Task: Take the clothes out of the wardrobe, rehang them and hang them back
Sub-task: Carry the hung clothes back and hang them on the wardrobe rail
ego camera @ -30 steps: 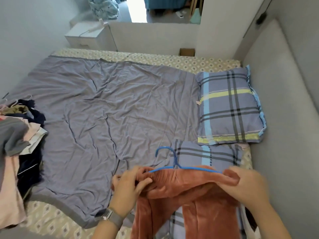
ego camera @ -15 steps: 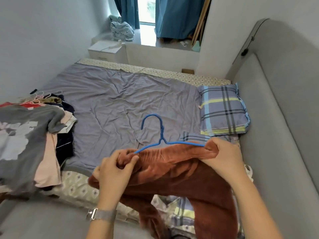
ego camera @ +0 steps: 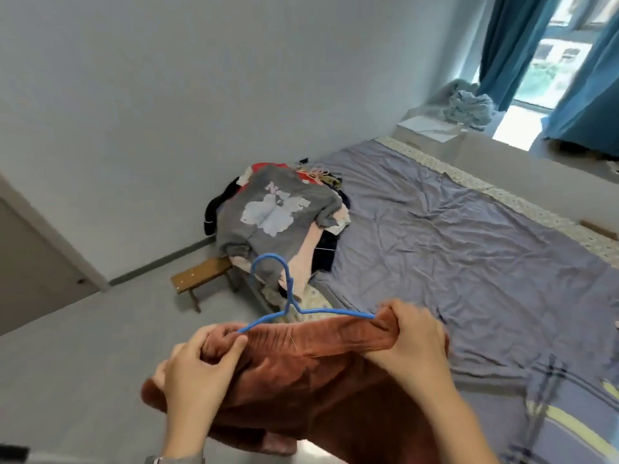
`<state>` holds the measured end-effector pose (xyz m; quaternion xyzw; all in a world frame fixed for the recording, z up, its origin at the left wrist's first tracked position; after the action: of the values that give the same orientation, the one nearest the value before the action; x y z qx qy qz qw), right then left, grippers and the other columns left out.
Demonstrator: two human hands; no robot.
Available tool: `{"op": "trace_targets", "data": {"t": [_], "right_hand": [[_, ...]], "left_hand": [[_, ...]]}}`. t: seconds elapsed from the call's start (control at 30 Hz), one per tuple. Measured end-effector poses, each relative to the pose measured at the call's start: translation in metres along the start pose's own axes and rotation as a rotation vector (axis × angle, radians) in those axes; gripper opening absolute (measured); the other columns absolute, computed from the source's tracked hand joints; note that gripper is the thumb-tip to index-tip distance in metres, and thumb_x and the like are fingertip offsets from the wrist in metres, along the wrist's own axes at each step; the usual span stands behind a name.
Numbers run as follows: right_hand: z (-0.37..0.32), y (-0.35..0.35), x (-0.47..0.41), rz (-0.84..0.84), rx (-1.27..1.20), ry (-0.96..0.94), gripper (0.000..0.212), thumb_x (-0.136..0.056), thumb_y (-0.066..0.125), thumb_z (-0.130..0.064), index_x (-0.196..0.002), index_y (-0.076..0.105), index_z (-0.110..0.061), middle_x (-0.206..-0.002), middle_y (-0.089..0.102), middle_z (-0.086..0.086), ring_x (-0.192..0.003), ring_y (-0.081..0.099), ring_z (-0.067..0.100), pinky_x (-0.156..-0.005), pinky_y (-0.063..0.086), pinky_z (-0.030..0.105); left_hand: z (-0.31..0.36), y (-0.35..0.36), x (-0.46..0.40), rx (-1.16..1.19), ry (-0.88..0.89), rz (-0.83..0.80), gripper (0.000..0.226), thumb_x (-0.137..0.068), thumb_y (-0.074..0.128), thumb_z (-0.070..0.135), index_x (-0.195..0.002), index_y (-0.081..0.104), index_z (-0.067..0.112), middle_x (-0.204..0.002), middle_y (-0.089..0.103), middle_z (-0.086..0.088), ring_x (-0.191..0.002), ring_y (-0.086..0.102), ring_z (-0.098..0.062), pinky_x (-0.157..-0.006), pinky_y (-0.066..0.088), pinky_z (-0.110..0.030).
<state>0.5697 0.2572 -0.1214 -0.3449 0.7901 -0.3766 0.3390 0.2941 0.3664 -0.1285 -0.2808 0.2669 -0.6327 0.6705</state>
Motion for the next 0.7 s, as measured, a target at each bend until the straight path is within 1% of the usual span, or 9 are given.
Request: {"op": "trace_targets", "data": {"t": [0.1,0.17,0.27,0.37,0.43,0.47,0.57,0.63,0.7], "right_hand": [[-0.051,0.038,-0.016,-0.132,-0.048,-0.177,0.063,-0.038,0.062,-0.082,-0.079,0.05,-0.036,-0.069,0.048,-0.015,-0.074,0.054,0.019,-0.064,0.031,0.03],[-0.086,0.064,-0.024,-0.236,-0.112,-0.262,0.068,-0.04,0.06,-0.086,-0.08,0.049,-0.033,-0.073,0.052,-0.014,-0.075,0.051,0.014,-0.066,0.034,0.031],[-0.134,0.105,-0.036,-0.336,-0.243,-0.351,0.052,-0.058,0.058,-0.077,-0.075,0.048,-0.03,-0.069,0.054,-0.013,-0.073,0.051,0.01,-0.069,0.041,0.036],[-0.181,0.144,-0.051,-0.435,-0.328,-0.447,0.028,-0.071,0.06,-0.054,-0.074,0.049,-0.028,-0.067,0.054,-0.013,-0.072,0.052,0.015,-0.073,0.046,0.043],[-0.215,0.166,-0.063,-0.532,-0.333,-0.532,0.022,-0.076,0.067,-0.04,-0.073,0.05,-0.027,-0.067,0.056,-0.012,-0.072,0.05,0.016,-0.073,0.046,0.044],[-0.234,0.175,-0.068,-0.567,-0.338,-0.58,0.021,-0.077,0.069,-0.036,-0.072,0.05,-0.027,-0.068,0.057,-0.011,-0.072,0.05,0.016,-0.073,0.046,0.044],[-0.291,0.198,-0.073,-0.654,-0.373,-0.748,0.016,-0.079,0.066,-0.039,-0.074,0.053,-0.03,-0.072,0.059,-0.015,-0.075,0.051,0.014,-0.075,0.045,0.043],[-0.331,0.213,-0.065,-0.717,-0.392,-0.86,0.017,-0.079,0.067,-0.038,-0.074,0.053,-0.031,-0.072,0.059,-0.016,-0.075,0.051,0.014,-0.076,0.044,0.044],[-0.373,0.224,-0.046,-0.772,-0.412,-0.959,0.018,-0.08,0.067,-0.039,-0.073,0.052,-0.031,-0.071,0.059,-0.015,-0.074,0.051,0.013,-0.076,0.042,0.043]], "left_hand": [[-0.035,-0.043,-0.003,-0.006,-0.1,0.138,0.024,-0.071,0.075,0.044,-0.076,0.053,0.051,-0.076,0.053,0.004,-0.098,0.057,-0.031,-0.098,0.03,-0.04],[-0.056,-0.067,-0.002,-0.03,-0.172,0.238,0.029,-0.072,0.077,0.037,-0.076,0.051,0.048,-0.07,0.049,0.01,-0.098,0.057,-0.03,-0.097,0.029,-0.04],[-0.08,-0.101,-0.001,-0.04,-0.245,0.374,0.029,-0.071,0.079,0.036,-0.077,0.052,0.044,-0.064,0.04,0.021,-0.089,0.055,-0.029,-0.094,0.032,-0.045],[-0.099,-0.131,-0.004,-0.075,-0.305,0.477,0.019,-0.073,0.077,0.035,-0.081,0.061,0.042,-0.066,0.042,0.02,-0.08,0.042,-0.019,-0.093,0.031,-0.042],[-0.109,-0.15,-0.004,-0.1,-0.36,0.56,0.015,-0.073,0.075,0.042,-0.081,0.063,0.042,-0.067,0.042,0.019,-0.079,0.038,-0.015,-0.093,0.03,-0.04],[-0.113,-0.158,-0.002,-0.102,-0.393,0.601,0.017,-0.07,0.072,0.052,-0.081,0.062,0.043,-0.067,0.044,0.018,-0.08,0.038,-0.014,-0.094,0.031,-0.041],[-0.134,-0.178,0.011,-0.071,-0.51,0.706,0.048,-0.055,0.041,0.073,-0.085,0.064,0.042,-0.07,0.051,0.014,-0.083,0.042,-0.012,-0.096,0.031,-0.042],[-0.157,-0.19,0.025,-0.068,-0.598,0.749,0.054,-0.054,0.037,0.075,-0.089,0.065,0.045,-0.074,0.057,0.009,-0.089,0.048,-0.014,-0.097,0.033,-0.043],[-0.181,-0.204,0.044,-0.058,-0.696,0.809,0.05,-0.056,0.04,0.077,-0.091,0.062,0.05,-0.081,0.061,0.007,-0.096,0.052,-0.02,-0.097,0.036,-0.045]]}}
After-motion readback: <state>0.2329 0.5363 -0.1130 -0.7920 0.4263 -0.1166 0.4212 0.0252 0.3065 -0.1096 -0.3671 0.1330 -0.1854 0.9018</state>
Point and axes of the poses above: each hand's wrist, its own x-axis away from the middle knuckle, its own y-axis out of the palm, z = x × y, the point moved 3 cm from there along -x, towards the middle knuckle
